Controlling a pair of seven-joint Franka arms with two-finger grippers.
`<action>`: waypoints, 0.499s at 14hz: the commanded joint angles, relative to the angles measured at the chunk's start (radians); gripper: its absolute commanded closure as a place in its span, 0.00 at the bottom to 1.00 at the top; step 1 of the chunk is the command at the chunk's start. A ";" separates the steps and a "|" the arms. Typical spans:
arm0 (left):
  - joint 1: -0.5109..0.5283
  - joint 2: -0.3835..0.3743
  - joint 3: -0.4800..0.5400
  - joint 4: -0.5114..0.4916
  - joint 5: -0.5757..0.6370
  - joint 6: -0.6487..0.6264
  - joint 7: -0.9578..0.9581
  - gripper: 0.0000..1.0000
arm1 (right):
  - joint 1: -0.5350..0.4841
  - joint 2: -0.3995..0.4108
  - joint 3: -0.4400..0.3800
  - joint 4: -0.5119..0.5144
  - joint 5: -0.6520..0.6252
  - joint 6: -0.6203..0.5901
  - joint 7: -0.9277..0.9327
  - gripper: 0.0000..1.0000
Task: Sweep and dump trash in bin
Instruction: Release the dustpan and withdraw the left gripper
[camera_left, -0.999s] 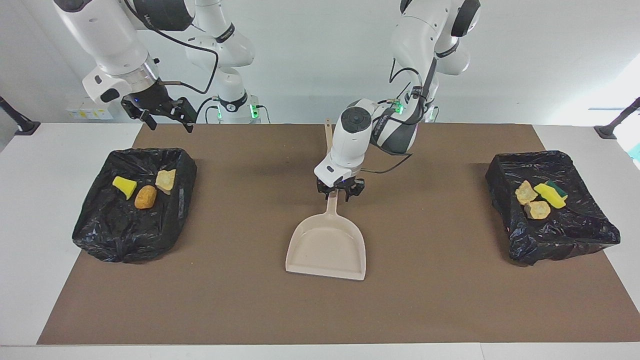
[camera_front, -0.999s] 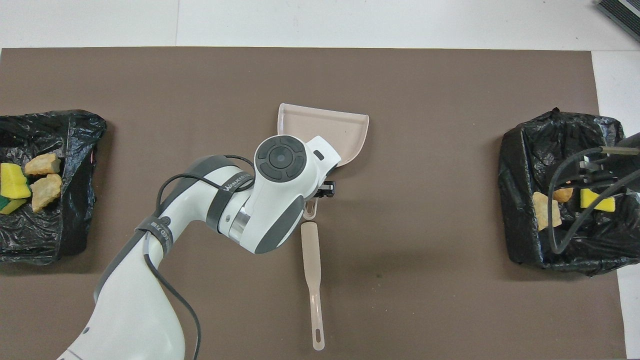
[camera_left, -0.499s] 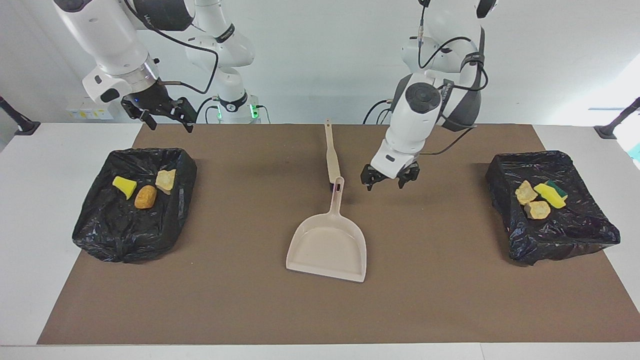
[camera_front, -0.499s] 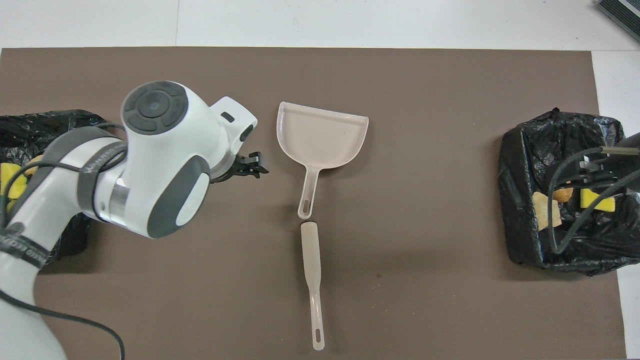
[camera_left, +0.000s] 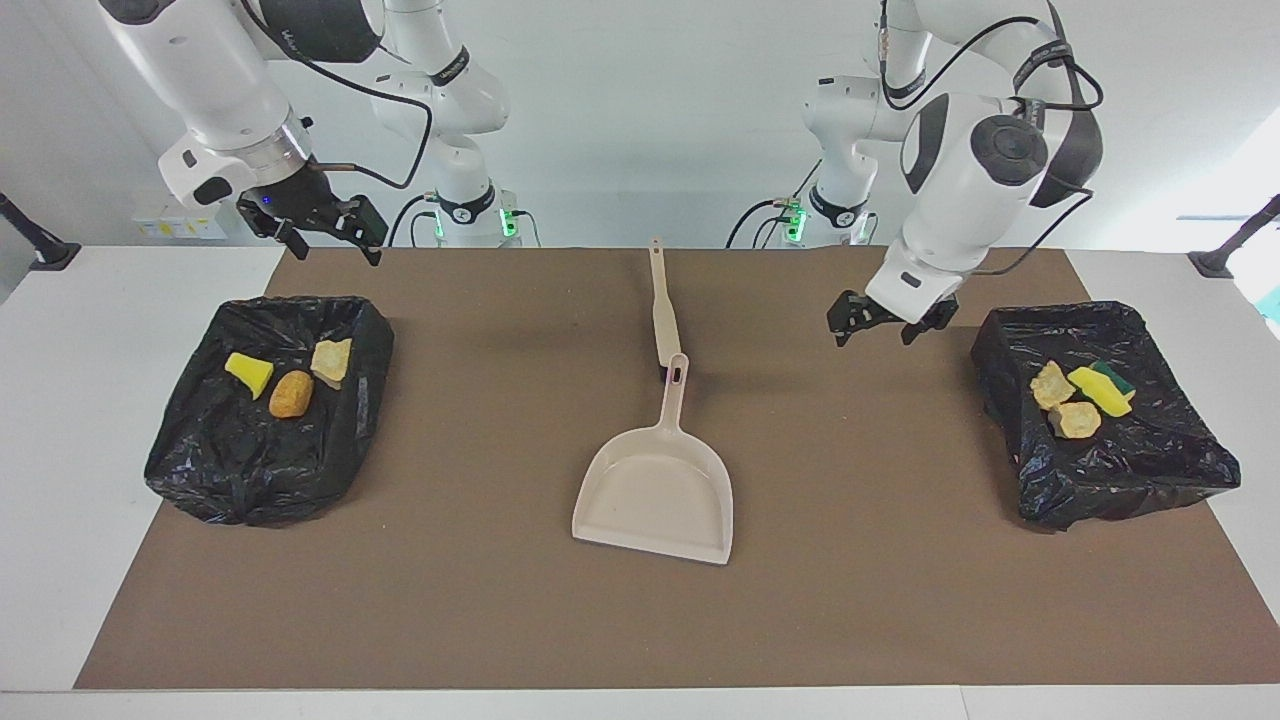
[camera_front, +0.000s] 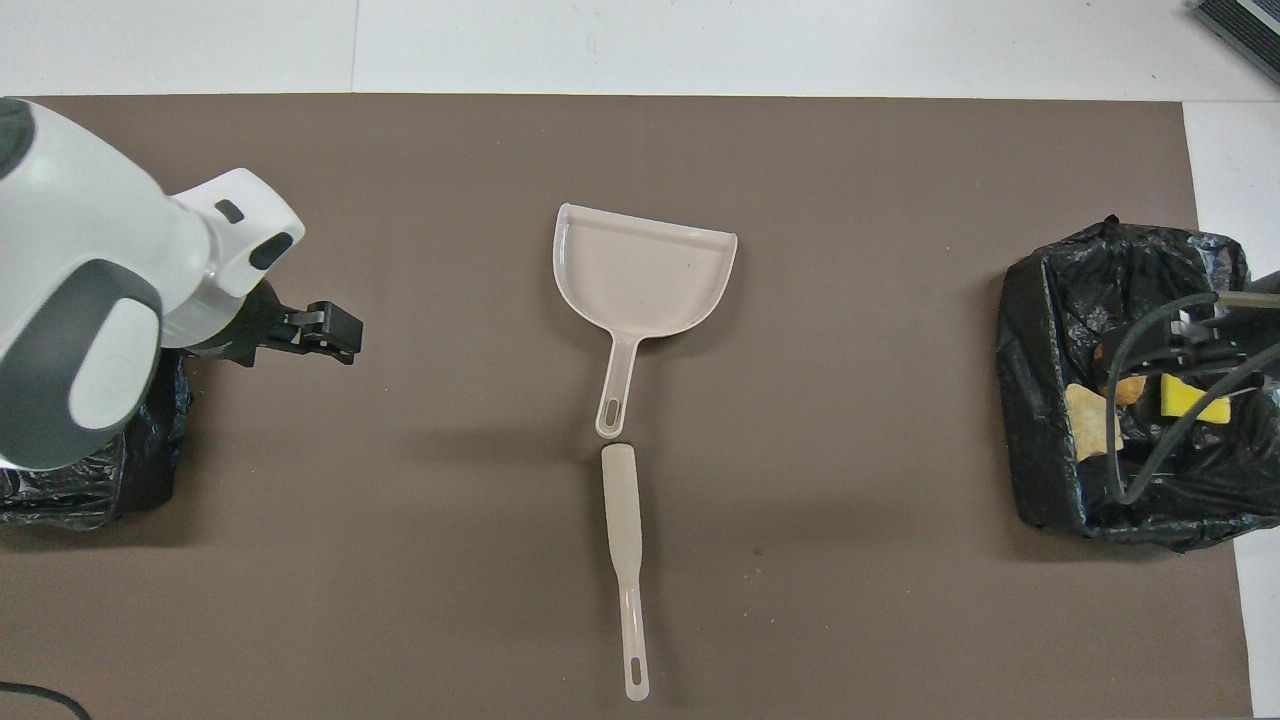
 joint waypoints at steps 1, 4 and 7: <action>0.082 -0.059 -0.010 -0.034 0.002 -0.023 0.094 0.00 | -0.005 -0.019 0.011 -0.020 0.013 0.000 0.010 0.00; 0.174 -0.089 -0.010 -0.029 0.015 -0.057 0.243 0.00 | -0.003 -0.008 0.011 -0.023 0.015 0.146 0.018 0.00; 0.197 -0.117 -0.006 0.014 0.016 -0.088 0.266 0.00 | -0.003 -0.003 0.011 -0.021 0.016 0.156 0.013 0.00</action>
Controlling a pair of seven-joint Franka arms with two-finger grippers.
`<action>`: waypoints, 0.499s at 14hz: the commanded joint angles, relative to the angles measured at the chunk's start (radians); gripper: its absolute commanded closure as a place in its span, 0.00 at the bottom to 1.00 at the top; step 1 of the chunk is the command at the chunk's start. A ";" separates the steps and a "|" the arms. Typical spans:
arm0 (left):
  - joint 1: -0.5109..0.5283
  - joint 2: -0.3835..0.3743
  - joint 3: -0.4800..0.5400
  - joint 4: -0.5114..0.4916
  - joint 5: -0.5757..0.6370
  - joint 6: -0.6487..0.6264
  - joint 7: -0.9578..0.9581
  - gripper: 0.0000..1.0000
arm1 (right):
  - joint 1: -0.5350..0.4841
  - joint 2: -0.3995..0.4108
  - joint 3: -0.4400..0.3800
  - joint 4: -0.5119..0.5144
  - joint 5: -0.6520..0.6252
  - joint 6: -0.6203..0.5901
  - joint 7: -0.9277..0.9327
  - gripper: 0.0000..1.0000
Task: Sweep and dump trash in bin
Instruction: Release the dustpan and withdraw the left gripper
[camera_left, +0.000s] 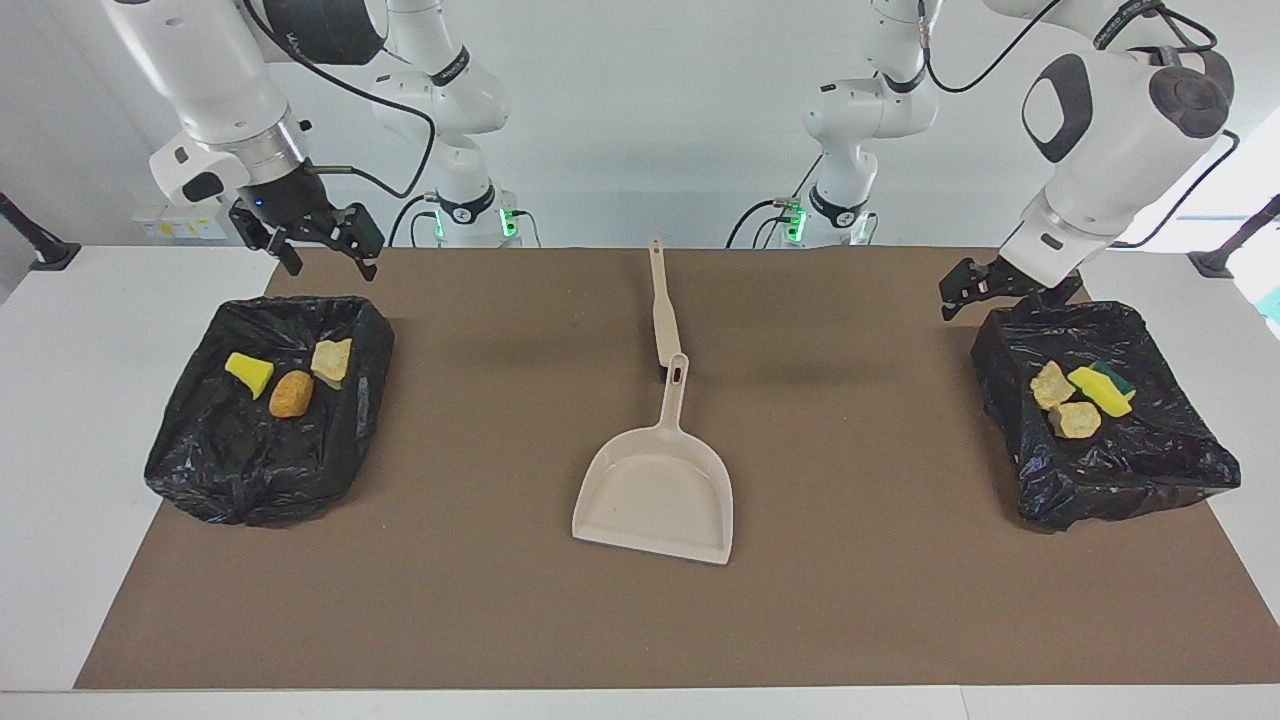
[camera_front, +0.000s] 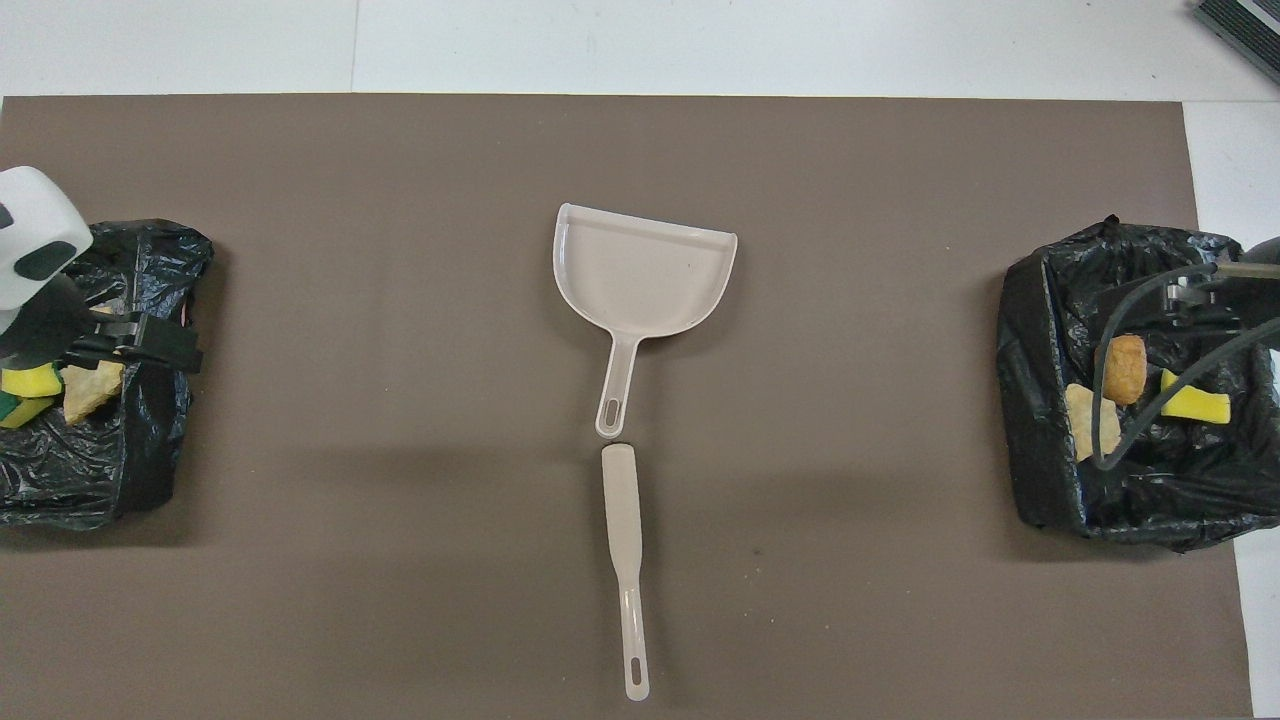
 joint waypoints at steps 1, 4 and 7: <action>0.008 -0.045 0.000 0.033 0.014 -0.063 0.014 0.00 | -0.005 -0.008 0.006 -0.017 0.015 0.018 0.015 0.00; -0.004 -0.046 0.000 0.123 0.056 -0.167 0.014 0.00 | -0.007 -0.007 0.006 -0.017 0.015 0.018 0.015 0.00; -0.010 -0.086 -0.012 0.134 0.059 -0.218 0.014 0.00 | -0.007 -0.008 0.006 -0.017 0.015 0.017 0.018 0.00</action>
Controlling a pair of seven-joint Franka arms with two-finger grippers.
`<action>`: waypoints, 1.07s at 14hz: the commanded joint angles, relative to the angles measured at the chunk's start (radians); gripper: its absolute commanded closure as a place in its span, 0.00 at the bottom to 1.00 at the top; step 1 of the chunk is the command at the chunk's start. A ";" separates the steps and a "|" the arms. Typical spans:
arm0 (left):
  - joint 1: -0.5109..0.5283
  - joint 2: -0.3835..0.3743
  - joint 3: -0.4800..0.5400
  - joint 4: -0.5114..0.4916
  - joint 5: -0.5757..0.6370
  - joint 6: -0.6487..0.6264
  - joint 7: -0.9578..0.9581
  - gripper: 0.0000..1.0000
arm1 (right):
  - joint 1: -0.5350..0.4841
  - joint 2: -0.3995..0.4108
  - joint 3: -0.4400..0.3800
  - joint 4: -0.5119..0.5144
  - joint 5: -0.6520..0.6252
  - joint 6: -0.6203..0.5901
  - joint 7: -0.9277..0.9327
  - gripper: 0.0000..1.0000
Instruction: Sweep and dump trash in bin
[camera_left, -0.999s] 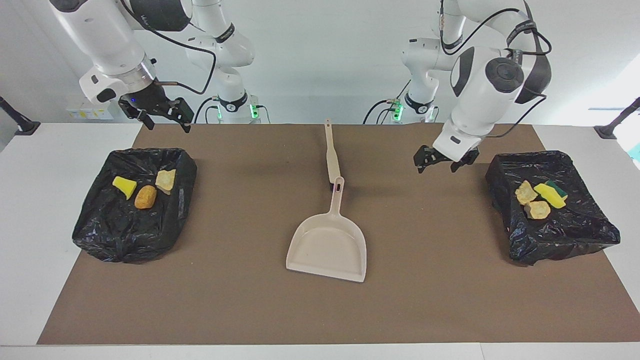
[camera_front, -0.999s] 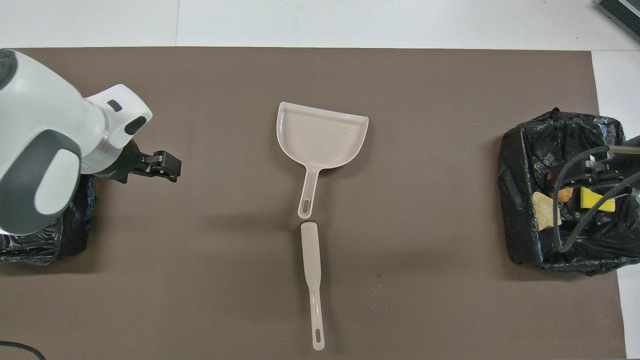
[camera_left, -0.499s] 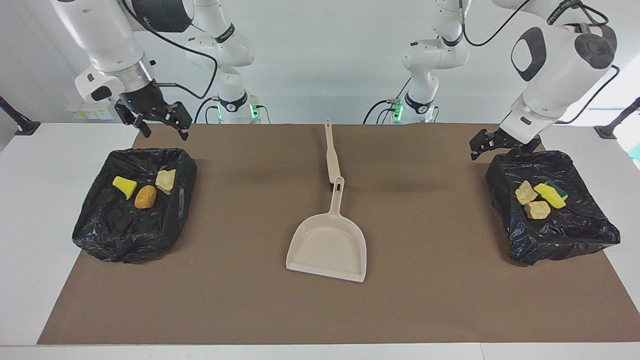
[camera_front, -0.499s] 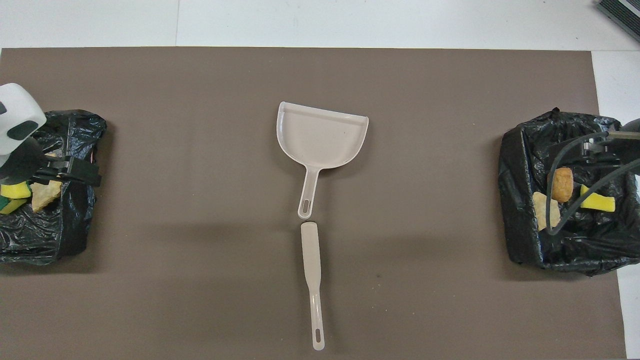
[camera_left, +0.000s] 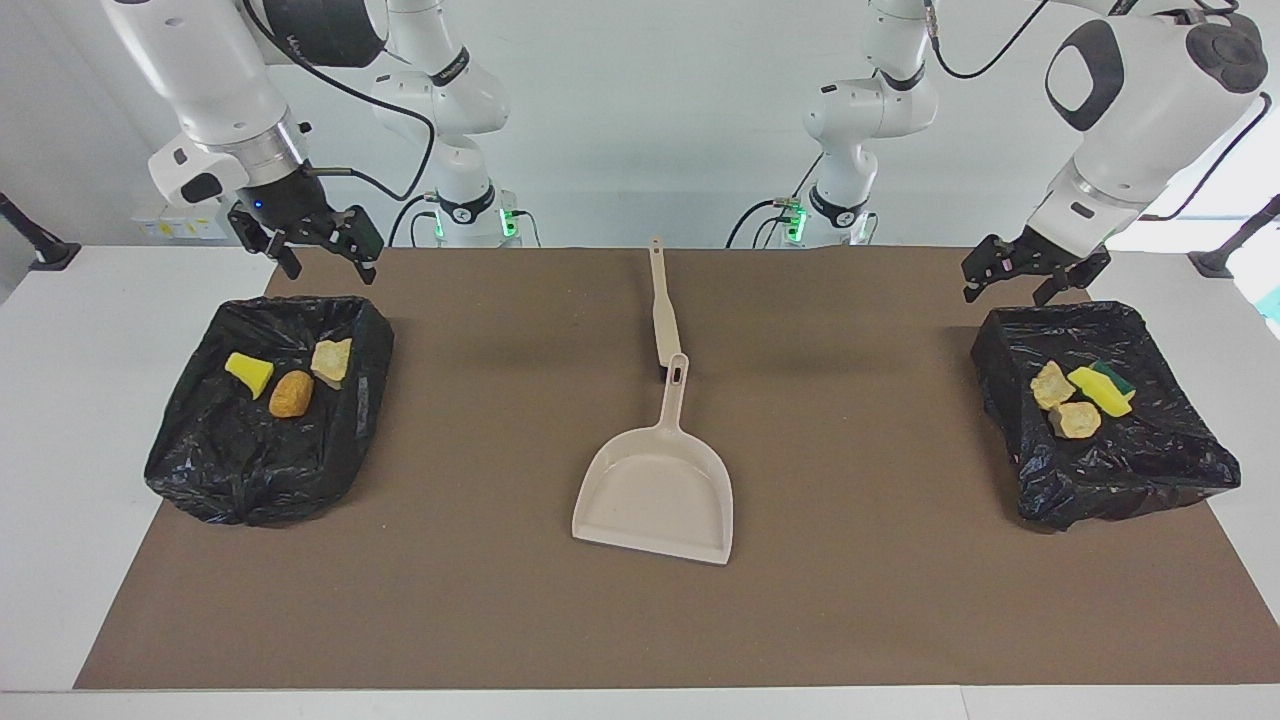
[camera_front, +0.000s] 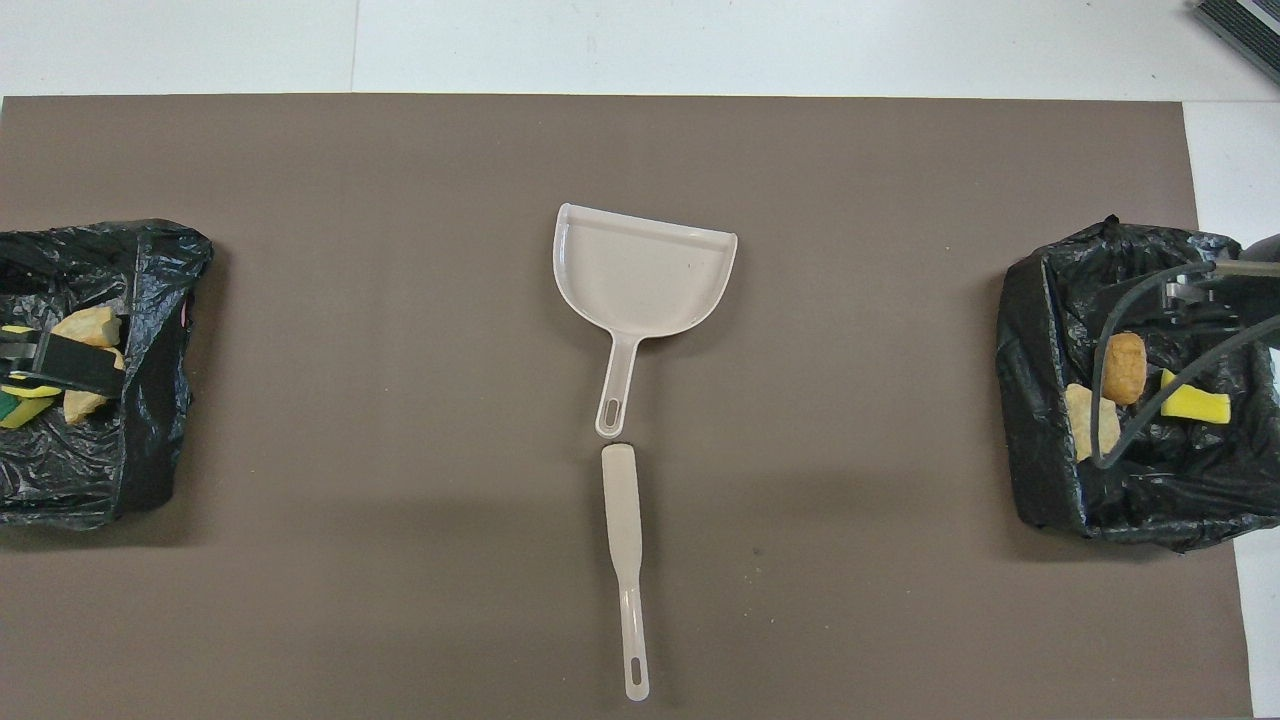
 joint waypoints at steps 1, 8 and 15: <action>-0.016 -0.041 -0.005 0.015 0.019 -0.038 0.008 0.00 | -0.007 -0.007 0.006 -0.016 0.015 0.017 0.018 0.00; 0.001 -0.075 0.011 0.006 -0.035 0.014 -0.001 0.00 | -0.012 -0.007 0.006 -0.016 0.015 0.017 0.018 0.00; -0.010 -0.084 0.009 -0.014 -0.036 0.014 -0.108 0.00 | -0.013 -0.009 0.006 -0.018 0.015 0.011 0.018 0.00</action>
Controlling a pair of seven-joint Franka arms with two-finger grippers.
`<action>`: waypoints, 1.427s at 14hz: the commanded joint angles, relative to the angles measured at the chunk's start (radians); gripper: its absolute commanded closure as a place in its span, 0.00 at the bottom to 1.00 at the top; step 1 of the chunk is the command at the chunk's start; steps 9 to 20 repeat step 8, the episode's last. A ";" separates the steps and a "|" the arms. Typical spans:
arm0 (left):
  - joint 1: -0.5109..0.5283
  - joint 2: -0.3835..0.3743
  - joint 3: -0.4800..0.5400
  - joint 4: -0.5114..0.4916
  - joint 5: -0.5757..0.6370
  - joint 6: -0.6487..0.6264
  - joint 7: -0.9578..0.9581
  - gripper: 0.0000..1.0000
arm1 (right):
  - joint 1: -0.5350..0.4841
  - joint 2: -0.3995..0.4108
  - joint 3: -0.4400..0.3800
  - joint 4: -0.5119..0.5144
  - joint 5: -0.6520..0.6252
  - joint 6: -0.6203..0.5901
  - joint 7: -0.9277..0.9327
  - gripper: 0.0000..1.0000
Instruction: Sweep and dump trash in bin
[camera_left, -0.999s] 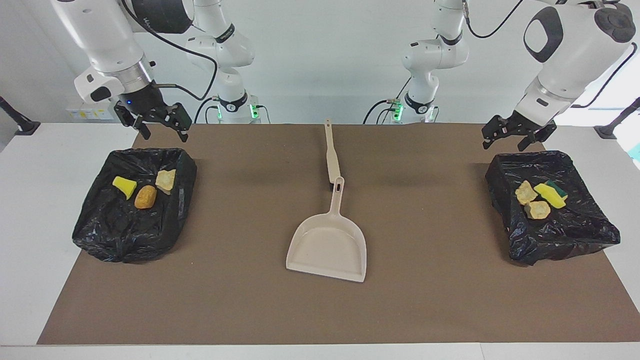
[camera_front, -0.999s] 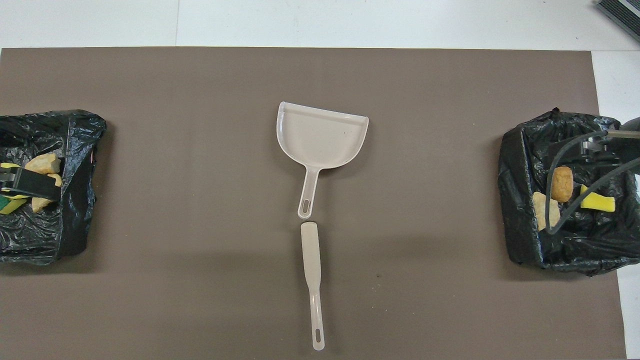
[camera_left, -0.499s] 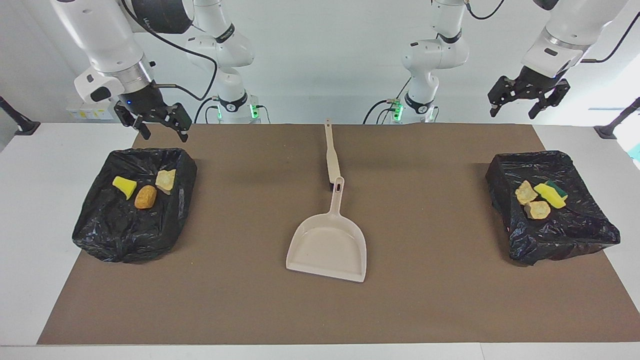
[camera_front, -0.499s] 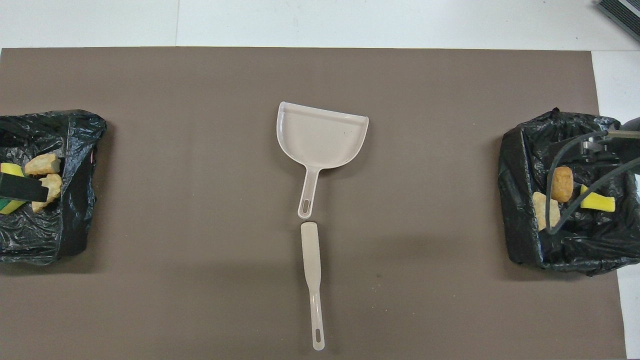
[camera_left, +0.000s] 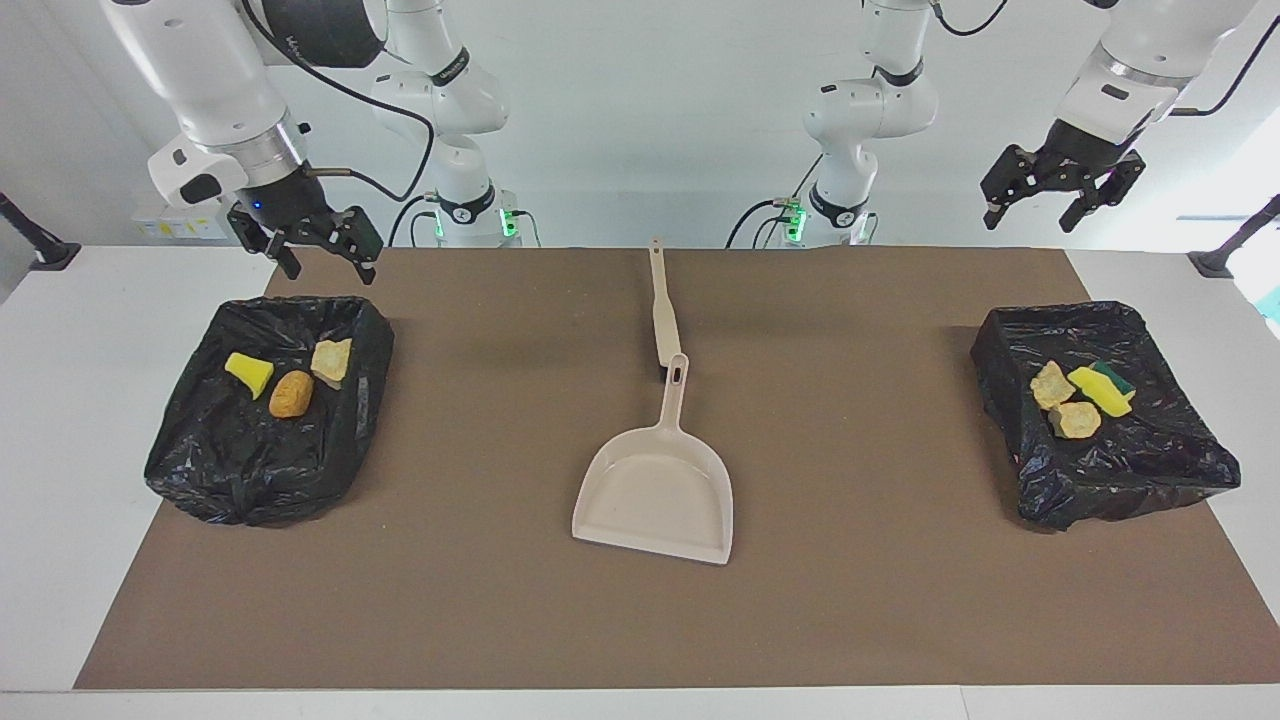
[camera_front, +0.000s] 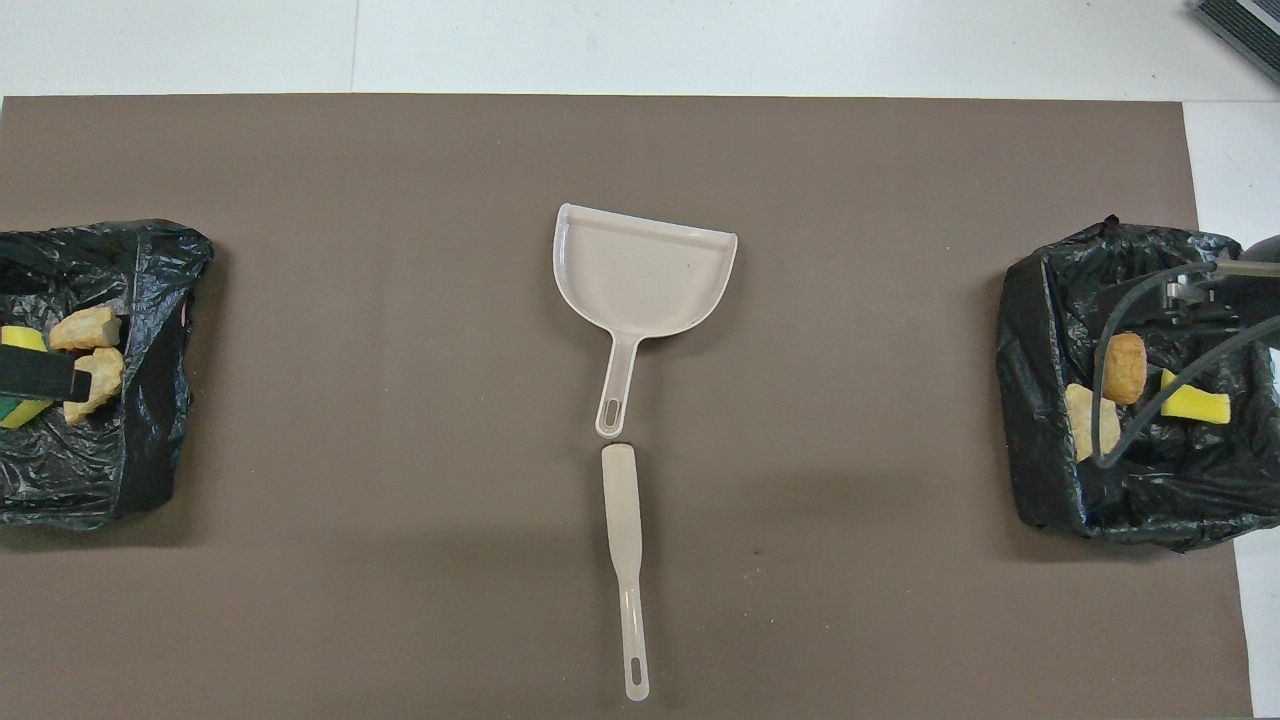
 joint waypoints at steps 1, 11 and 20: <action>-0.007 -0.022 0.005 -0.037 -0.012 0.012 -0.041 0.00 | -0.013 -0.009 0.007 -0.017 0.015 0.012 0.017 0.00; -0.012 -0.017 -0.020 -0.031 -0.011 0.021 -0.059 0.00 | -0.013 -0.010 0.007 -0.018 0.015 0.008 0.018 0.00; -0.012 -0.017 -0.020 -0.031 -0.011 0.021 -0.059 0.00 | -0.013 -0.010 0.007 -0.018 0.015 0.008 0.018 0.00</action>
